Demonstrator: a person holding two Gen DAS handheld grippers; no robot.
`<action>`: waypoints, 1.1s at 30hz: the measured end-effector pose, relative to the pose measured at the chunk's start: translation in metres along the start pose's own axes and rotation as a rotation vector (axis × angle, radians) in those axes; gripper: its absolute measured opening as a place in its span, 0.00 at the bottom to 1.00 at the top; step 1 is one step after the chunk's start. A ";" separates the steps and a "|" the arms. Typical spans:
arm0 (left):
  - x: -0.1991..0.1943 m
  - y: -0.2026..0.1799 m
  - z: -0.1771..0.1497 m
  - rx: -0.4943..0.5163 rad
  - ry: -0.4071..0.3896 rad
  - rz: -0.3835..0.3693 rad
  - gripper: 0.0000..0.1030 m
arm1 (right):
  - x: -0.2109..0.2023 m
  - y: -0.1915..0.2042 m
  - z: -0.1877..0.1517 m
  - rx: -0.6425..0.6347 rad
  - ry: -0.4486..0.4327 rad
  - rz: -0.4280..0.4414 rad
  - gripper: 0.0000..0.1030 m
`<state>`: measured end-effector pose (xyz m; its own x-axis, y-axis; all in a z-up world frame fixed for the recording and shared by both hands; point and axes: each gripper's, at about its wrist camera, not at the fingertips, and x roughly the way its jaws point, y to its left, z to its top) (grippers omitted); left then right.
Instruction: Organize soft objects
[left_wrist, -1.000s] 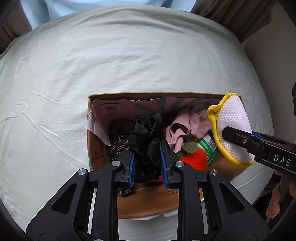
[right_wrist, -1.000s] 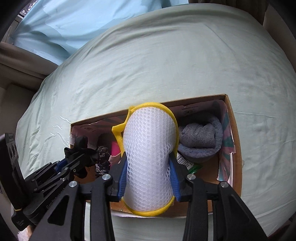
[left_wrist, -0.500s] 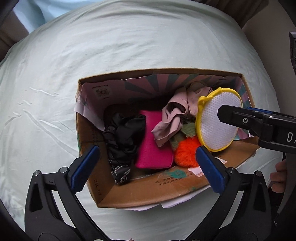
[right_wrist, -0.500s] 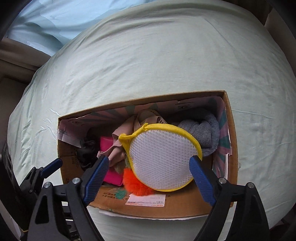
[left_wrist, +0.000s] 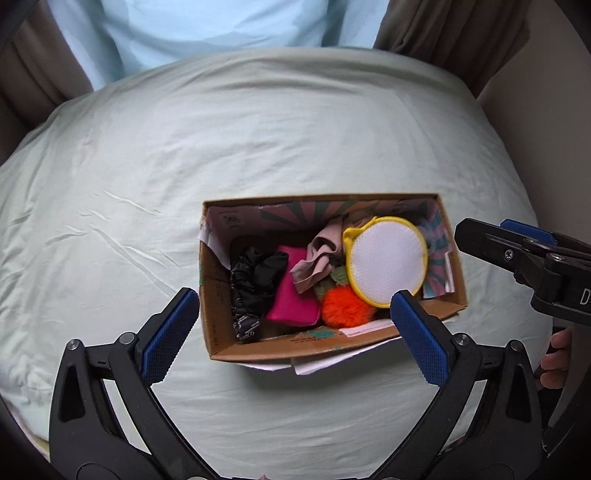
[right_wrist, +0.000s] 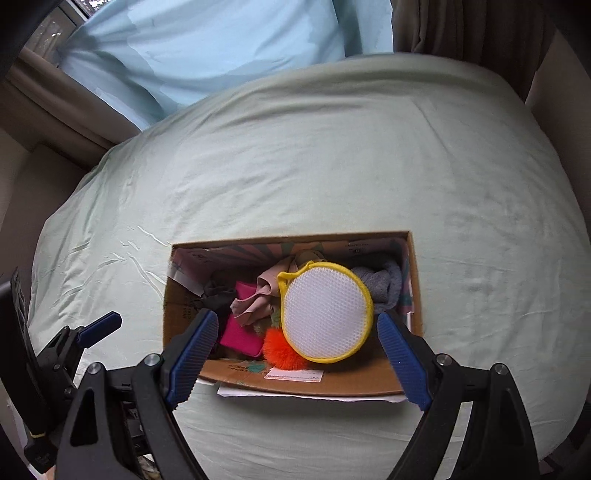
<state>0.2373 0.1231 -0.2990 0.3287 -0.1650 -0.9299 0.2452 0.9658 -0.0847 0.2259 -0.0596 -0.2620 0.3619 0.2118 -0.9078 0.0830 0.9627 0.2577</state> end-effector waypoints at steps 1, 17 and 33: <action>-0.018 -0.004 0.001 -0.006 -0.027 -0.003 1.00 | -0.017 0.002 0.000 -0.012 -0.024 0.005 0.83; -0.290 -0.063 -0.020 -0.060 -0.534 0.067 1.00 | -0.287 0.028 -0.037 -0.194 -0.492 -0.043 0.84; -0.360 -0.099 -0.082 -0.054 -0.756 0.096 1.00 | -0.360 0.005 -0.104 -0.188 -0.739 -0.101 0.84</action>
<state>0.0197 0.1032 0.0150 0.8857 -0.1536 -0.4380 0.1459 0.9880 -0.0514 -0.0006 -0.1132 0.0314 0.8931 0.0167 -0.4496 0.0138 0.9978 0.0645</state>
